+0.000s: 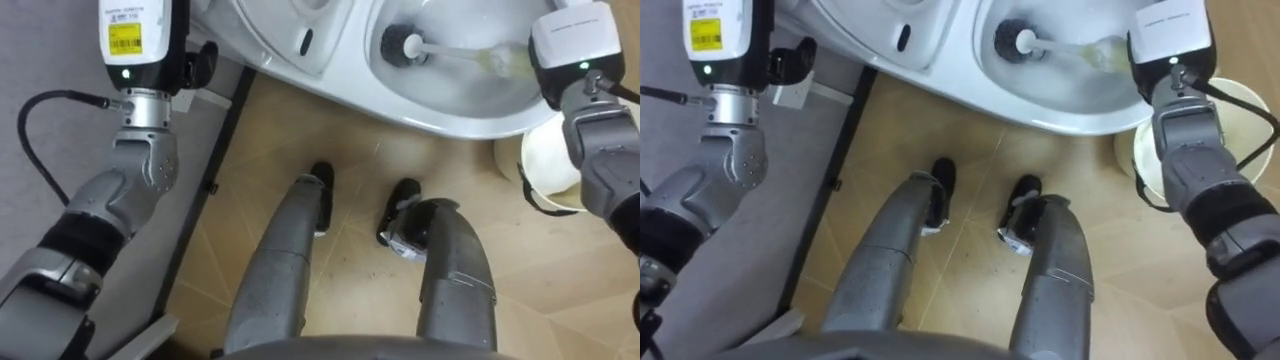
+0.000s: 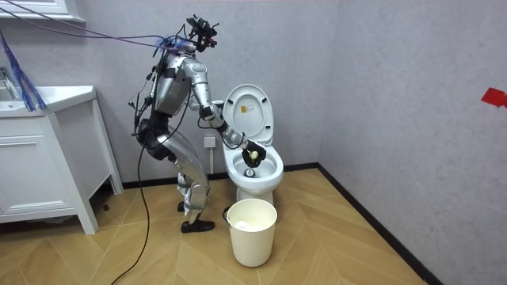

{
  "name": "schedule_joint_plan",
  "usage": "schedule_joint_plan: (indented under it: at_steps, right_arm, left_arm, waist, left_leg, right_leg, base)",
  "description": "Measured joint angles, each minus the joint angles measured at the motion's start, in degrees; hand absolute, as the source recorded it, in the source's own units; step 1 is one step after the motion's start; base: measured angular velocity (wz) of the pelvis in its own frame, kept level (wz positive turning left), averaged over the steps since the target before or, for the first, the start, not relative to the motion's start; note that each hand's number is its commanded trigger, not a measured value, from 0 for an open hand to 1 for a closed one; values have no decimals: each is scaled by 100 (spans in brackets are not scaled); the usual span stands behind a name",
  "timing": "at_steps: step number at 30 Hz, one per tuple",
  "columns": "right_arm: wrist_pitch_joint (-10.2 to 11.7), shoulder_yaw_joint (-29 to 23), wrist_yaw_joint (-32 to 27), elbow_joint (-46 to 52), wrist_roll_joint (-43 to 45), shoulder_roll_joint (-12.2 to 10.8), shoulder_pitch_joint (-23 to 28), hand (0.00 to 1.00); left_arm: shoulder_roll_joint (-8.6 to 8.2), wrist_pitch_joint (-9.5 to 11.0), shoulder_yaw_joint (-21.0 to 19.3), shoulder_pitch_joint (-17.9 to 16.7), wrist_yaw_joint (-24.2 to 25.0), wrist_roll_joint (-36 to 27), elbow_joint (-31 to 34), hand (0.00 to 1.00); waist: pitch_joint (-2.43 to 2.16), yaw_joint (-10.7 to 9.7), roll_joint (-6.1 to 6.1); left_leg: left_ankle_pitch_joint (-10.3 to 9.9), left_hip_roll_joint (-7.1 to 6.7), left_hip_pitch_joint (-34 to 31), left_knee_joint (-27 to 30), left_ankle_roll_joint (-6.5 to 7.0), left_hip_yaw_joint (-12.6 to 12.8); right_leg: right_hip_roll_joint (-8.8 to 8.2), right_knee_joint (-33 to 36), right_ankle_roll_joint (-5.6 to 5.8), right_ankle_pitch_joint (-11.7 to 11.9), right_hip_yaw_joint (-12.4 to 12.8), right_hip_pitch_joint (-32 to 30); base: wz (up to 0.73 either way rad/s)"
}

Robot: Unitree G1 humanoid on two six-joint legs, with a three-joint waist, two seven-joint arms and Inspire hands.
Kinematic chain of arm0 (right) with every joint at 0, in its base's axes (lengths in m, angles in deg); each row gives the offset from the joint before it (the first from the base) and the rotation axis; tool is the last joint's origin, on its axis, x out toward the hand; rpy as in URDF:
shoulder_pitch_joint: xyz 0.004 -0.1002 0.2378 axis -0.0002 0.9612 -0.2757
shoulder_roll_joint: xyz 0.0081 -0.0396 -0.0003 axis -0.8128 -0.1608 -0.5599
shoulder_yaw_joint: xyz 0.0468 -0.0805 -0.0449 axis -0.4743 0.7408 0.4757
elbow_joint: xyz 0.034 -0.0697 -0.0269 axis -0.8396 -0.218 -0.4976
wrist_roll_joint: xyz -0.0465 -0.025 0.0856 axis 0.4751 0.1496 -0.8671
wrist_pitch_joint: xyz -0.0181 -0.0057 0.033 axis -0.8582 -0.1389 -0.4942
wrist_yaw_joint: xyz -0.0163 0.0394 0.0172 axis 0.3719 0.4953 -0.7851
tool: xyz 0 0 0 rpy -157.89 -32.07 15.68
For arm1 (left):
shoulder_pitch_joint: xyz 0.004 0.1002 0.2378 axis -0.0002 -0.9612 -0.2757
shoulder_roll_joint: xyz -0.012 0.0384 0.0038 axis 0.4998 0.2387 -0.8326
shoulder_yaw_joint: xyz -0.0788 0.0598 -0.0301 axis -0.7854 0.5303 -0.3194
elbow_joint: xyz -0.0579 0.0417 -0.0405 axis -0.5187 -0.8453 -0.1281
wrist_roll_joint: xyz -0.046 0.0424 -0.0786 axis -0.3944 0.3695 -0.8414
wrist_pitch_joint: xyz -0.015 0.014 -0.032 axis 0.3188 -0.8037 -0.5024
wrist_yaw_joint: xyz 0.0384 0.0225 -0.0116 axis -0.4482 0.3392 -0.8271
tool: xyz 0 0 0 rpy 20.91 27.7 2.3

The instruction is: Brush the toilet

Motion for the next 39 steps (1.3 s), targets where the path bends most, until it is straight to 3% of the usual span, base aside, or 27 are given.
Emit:
schedule_joint_plan:
  at_steps: [2, 5, 7, 10, 14, 16, 20, 26, 30, 34, 39]
  right_arm:
    - [41, 30, 3, -188, -157, -10, -87, 100]
    - [335, 133, -82, -850, -1033, 27, -425, 100]
    - [710, 125, -225, -1587, -1942, -51, -726, 100]
    - [940, -80, -490, -2103, -2992, -170, -1046, 100]
    - [1123, -278, -704, -2416, -3447, -212, -1250, 100]
    - [1239, -444, -765, -2441, -3478, -215, -1250, 100]
    - [1337, -496, -848, -2440, -3326, -213, -1261, 100]
    - [1198, -431, -890, -2386, -2696, -458, -1242, 100]
    - [839, -398, -763, -1964, -1966, -551, -1105, 100]
    - [581, 92, -358, -1411, -1228, -445, -963, 100]
    - [216, 248, 138, -574, -743, -347, -569, 100]
  left_arm:
    - [13, 7, 48, 80, 111, -5, -11, 0]
    - [190, -21, 373, 319, 157, -213, -126, 0]
    - [210, -67, 385, 430, 219, -213, -137, 0]
    - [227, -180, 373, 523, 102, -181, -157, 0]
    - [264, -390, 347, 586, -76, -70, -110, 0]
    - [212, -520, 229, 634, -124, 109, -137, 0]
    - [186, -575, 231, 777, -40, 173, -259, 0]
    - [177, -800, 354, 890, 445, 250, -233, 0]
    - [139, -822, 370, 913, 716, 248, -247, 0]
    - [144, -820, 374, 846, 1032, 240, -262, 0]
    - [200, -766, 352, 749, 1046, 36, -257, 0]
  waist:
    - [0, 9, -2]
    - [12, -10, -22]
    - [50, -91, -110]
    - [97, -260, -187]
    - [116, -536, -356]
    - [151, -635, -456]
    - [153, -698, -518]
    - [148, -594, -483]
    - [131, -439, -380]
    - [116, -239, -204]
    - [56, -240, -106]
  left_leg:
    - [11, -13, 27, -4, 18, 8]
    - [29, -57, 28, -8, 44, 14]
    - [56, -121, 18, -11, 84, 94]
    - [103, -161, -113, -12, 118, 158]
    - [184, -321, -244, 2, 120, 177]
    - [189, -331, -294, 3, 116, 195]
    - [186, -338, -274, 3, 120, 246]
    - [227, -320, -142, 9, 189, 303]
    - [228, -294, -53, -16, 189, 267]
    - [228, -178, 95, -56, 187, 275]
    - [255, -127, 111, -163, 136, 190]
  right_leg:
    - [-16, 5, 14, 9, 7, 21]
    - [-68, 64, 43, 1, 19, 1]
    - [-164, 221, 61, -42, 97, -88]
    - [-276, 350, 57, -67, 100, -268]
    - [-434, 592, 71, -117, 201, -488]
    - [-464, 603, 121, -123, 203, -520]
    - [-507, 593, 160, -64, 201, -514]
    - [-494, 548, 179, 13, 221, -392]
    - [-415, 432, 157, 35, 223, -294]
    - [-267, 243, 126, 125, 220, -143]
    - [-193, 102, 76, 138, 138, -84]
  base:
    - [0]
    - [7]
    - [16]
    - [12]
    - [21]
    - [6]
    - [2]
    - [-8]
    - [-13]
    - [-26]
    - [-1]
